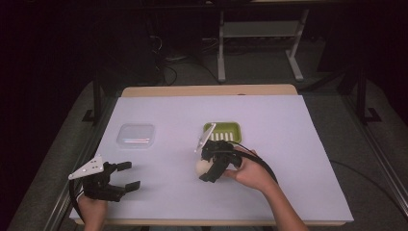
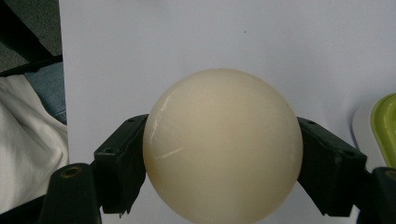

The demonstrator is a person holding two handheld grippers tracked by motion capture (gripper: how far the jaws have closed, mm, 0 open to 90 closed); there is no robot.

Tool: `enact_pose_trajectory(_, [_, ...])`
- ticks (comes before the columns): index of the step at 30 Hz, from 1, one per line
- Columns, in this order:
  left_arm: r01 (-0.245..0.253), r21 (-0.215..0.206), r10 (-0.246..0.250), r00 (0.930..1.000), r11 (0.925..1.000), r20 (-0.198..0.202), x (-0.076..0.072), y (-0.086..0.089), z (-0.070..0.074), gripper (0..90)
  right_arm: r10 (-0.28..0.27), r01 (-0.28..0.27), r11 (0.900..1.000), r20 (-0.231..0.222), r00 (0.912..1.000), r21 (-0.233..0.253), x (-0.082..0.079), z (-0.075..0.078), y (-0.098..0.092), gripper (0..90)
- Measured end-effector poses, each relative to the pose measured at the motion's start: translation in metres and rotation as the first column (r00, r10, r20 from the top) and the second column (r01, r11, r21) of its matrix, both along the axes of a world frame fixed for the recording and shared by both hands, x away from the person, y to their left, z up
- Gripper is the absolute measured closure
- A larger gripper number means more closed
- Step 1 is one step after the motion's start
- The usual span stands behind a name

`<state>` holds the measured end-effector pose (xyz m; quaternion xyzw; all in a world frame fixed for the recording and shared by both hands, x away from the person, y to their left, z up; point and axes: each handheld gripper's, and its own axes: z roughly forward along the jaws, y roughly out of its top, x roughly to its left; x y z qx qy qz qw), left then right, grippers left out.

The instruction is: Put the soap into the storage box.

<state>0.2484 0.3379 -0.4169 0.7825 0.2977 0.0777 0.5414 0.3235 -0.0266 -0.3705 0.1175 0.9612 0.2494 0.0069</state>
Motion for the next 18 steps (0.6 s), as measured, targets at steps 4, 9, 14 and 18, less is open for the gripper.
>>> enact_pose_trajectory(4, [0.002,0.003,-0.002,1.0000,1.0000,0.002,0.000,0.000,0.000,13.1,-0.002,0.002,1.000,0.006,1.0000,0.004,0.004,0.005,-0.001,23.3])
enact_pose_trajectory(9, [0.000,0.000,0.000,1.0000,1.0000,0.003,0.000,0.000,0.000,13.1,-0.008,0.008,1.000,0.008,0.9999,0.015,0.009,0.014,-0.002,23.3])
enact_pose_trajectory(14, [-0.001,-0.001,0.001,1.0000,1.0000,0.001,0.000,0.000,0.000,13.1,-0.013,0.013,1.000,0.008,0.9999,0.026,0.014,0.019,-0.004,23.3])
enact_pose_trajectory(18, [-0.001,-0.002,0.001,1.0000,1.0000,0.001,0.000,0.000,0.000,13.1,-0.021,0.021,0.999,0.004,0.9998,0.026,0.019,0.022,-0.007,23.3])
